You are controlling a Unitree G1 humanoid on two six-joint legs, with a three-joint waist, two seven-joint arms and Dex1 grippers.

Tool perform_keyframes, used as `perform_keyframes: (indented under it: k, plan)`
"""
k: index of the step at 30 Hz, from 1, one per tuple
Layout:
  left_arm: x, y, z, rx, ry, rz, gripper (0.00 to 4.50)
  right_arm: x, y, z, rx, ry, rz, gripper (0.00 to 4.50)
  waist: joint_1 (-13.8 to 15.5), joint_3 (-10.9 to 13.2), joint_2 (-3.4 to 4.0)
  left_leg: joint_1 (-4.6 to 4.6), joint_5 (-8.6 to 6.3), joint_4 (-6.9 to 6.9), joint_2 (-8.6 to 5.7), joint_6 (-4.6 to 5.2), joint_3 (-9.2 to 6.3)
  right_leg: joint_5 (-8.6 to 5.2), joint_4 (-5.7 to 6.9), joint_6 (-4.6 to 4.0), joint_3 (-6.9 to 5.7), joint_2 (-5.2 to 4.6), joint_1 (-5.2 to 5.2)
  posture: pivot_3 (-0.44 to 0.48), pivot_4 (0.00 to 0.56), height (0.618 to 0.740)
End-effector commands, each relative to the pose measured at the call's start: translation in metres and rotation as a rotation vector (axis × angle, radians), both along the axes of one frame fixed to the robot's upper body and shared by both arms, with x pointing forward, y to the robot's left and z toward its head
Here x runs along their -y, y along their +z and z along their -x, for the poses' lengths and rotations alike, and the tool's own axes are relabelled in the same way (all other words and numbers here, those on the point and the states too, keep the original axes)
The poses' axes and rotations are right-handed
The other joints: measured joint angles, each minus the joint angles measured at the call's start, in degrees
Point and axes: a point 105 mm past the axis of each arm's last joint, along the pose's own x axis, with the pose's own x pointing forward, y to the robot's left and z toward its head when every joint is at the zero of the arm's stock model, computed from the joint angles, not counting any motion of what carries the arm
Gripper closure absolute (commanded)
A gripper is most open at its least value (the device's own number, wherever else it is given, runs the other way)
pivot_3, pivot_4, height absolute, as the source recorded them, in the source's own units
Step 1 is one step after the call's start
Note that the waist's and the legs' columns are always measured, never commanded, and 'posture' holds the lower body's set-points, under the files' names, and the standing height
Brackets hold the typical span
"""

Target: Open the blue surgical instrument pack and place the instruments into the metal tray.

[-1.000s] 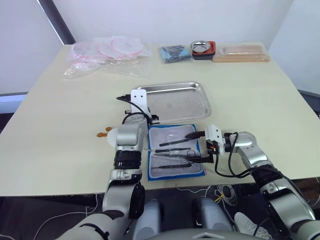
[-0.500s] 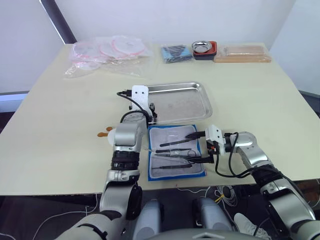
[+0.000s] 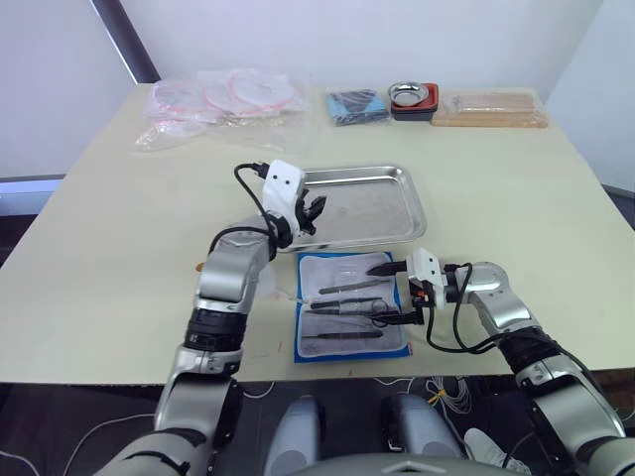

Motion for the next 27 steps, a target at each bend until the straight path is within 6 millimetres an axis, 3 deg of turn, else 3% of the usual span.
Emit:
perform_keyframes:
  k: [1, 13, 21, 24, 25, 26, 27]
  plan:
    - [0.003, 0.014, 0.016, 0.07, -0.171, -0.032, 2.48, 0.015, -0.043, 0.012, -0.129, -0.05, 0.135, 0.0, 0.0, 0.0, 0.04, 0.0, 0.0, -0.01, -0.01, 0.0, -0.08, -0.08, 0.0, 0.05, -0.05, 0.0, 0.0, 0.0, 0.15, 0.74]
    - [-0.027, 0.008, 0.069, 0.042, -0.573, -0.139, 2.48, 0.027, -0.042, 0.022, -0.093, 0.009, 0.152, 0.0, 0.4, 0.0, 0.31, -0.04, 0.01, -0.32, -0.37, -0.01, -1.2, -0.76, 0.06, -0.23, -0.13, 0.05, 0.29, 0.0, 0.15, 0.74]
    - [-0.041, 0.013, 0.099, -0.034, -0.773, -0.18, 2.48, 0.04, -0.041, 0.029, -0.094, 0.02, 0.167, 0.0, 0.8, 0.0, 0.6, -0.15, -0.02, -0.5, -1.13, -0.04, -2.08, -1.48, 0.14, 0.15, 0.22, -0.19, 0.56, 0.0, 0.15, 0.74]
    - [-0.047, 0.015, 0.109, -0.053, -0.839, -0.217, 1.68, 0.041, -0.041, 0.029, -0.097, 0.016, 0.166, 0.0, 1.1, 0.1, 0.74, -0.13, -0.02, -0.5, -1.31, -0.04, -2.0, -1.53, 0.14, 0.25, 0.28, -0.42, 0.59, 0.0, 0.15, 0.74]
    - [-0.049, 0.015, 0.115, -0.064, -0.873, -0.227, 1.68, 0.041, -0.041, 0.029, -0.098, 0.013, 0.165, 0.0, 1.3, 0.1, 0.75, -0.12, -0.02, -0.5, -1.49, -0.03, -1.97, -1.54, 0.14, 0.27, 0.31, -0.45, 0.59, 0.0, 0.15, 0.74]
    - [-0.05, 0.015, 0.121, -0.072, -0.907, -0.243, 0.93, 0.044, -0.041, 0.032, -0.099, 0.011, 0.163, 0.0, 1.3, 0.1, 0.75, -0.09, -0.02, -0.5, -1.52, -0.03, -1.88, -1.56, 0.14, 0.31, 0.41, -0.49, 0.59, 0.0, 0.15, 0.74]
    - [-0.05, 0.015, 0.124, -0.078, -0.928, -0.253, 0.6, 0.045, -0.041, 0.033, -0.101, 0.01, 0.162, 0.0, 1.5, 0.1, 0.76, -0.09, -0.02, -0.5, -1.52, -0.03, -1.87, -1.56, 0.14, 0.31, 0.42, -0.49, 0.59, 0.0, 0.15, 0.74]
